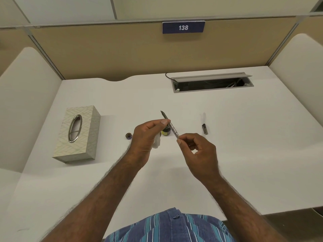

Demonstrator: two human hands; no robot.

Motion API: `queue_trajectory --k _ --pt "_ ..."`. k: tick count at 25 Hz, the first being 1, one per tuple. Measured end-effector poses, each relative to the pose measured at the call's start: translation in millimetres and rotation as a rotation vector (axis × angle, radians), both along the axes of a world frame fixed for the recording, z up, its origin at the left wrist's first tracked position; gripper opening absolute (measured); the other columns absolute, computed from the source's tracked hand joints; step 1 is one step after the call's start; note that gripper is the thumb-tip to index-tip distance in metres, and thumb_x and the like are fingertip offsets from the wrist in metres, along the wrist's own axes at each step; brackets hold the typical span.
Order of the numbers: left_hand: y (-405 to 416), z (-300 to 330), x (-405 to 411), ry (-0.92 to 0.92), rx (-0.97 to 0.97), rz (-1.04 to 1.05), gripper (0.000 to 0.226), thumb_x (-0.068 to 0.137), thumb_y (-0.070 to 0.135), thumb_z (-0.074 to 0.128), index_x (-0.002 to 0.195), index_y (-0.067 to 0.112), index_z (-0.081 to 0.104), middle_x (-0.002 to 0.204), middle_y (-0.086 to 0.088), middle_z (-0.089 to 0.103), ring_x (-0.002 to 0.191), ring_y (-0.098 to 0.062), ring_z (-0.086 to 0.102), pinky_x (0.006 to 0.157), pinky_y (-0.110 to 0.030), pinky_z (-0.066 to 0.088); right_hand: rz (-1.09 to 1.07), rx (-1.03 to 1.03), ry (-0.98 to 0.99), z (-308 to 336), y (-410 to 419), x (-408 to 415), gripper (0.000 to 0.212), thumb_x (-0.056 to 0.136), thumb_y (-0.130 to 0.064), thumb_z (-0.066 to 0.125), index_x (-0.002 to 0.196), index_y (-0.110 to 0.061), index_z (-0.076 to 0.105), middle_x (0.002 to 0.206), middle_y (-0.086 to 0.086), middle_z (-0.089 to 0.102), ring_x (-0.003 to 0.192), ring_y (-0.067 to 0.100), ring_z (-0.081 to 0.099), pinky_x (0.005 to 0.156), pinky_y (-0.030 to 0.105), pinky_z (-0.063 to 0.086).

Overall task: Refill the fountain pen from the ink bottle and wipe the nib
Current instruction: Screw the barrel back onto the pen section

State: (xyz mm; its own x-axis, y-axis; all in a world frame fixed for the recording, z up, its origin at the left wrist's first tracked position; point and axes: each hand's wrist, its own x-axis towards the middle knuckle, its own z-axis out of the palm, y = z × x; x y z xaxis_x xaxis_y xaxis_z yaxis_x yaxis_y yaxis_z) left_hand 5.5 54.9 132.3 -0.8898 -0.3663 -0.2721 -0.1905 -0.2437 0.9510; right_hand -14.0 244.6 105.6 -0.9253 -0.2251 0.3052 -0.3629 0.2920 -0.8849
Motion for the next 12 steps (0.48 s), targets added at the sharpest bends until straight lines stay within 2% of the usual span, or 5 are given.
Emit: queue_trajectory --k 4,6,9,12 --pt "3.1 0.9 0.2 0.004 0.035 -0.006 0.015 0.098 0.022 0.073 0.101 0.014 0.086 0.077 0.013 0.078 0.07 0.001 0.067 0.073 -0.028 0.046 -0.002 0.055 0.085 -2.5 -0.5 2.9 0.008 0.097 -0.013 0.078 0.104 -0.017 0.077 0.093 -0.008 0.077 0.085 0.009 0.07 0.075 0.011 0.052" --pt "3.1 1.3 0.5 -0.005 0.051 0.005 0.015 0.098 0.024 0.074 0.092 0.019 0.086 0.072 0.014 0.074 0.073 -0.006 0.066 0.073 -0.029 0.045 0.002 0.061 0.136 -1.8 -2.3 4.0 0.009 0.096 -0.01 0.078 0.104 -0.013 0.077 0.093 -0.004 0.077 0.084 0.008 0.069 0.077 0.012 0.053" --pt "-0.4 0.1 -2.1 -0.033 0.067 0.089 0.021 0.095 0.031 0.079 0.076 0.023 0.08 0.071 0.006 0.062 0.082 -0.025 0.05 0.068 -0.035 0.038 0.002 0.036 0.2 0.3 -3.9 3.7 0.01 0.096 -0.005 0.077 0.104 -0.01 0.077 0.092 -0.002 0.076 0.082 0.009 0.068 0.078 0.014 0.052" --pt "-4.3 0.4 -3.8 -0.038 0.064 0.131 0.02 0.092 0.037 0.082 0.077 0.024 0.078 0.076 0.003 0.059 0.084 -0.025 0.046 0.068 -0.035 0.037 0.011 0.058 0.251 1.5 -3.6 0.8 0.009 0.095 -0.005 0.078 0.104 -0.009 0.076 0.092 -0.002 0.075 0.081 0.011 0.068 0.078 0.015 0.051"
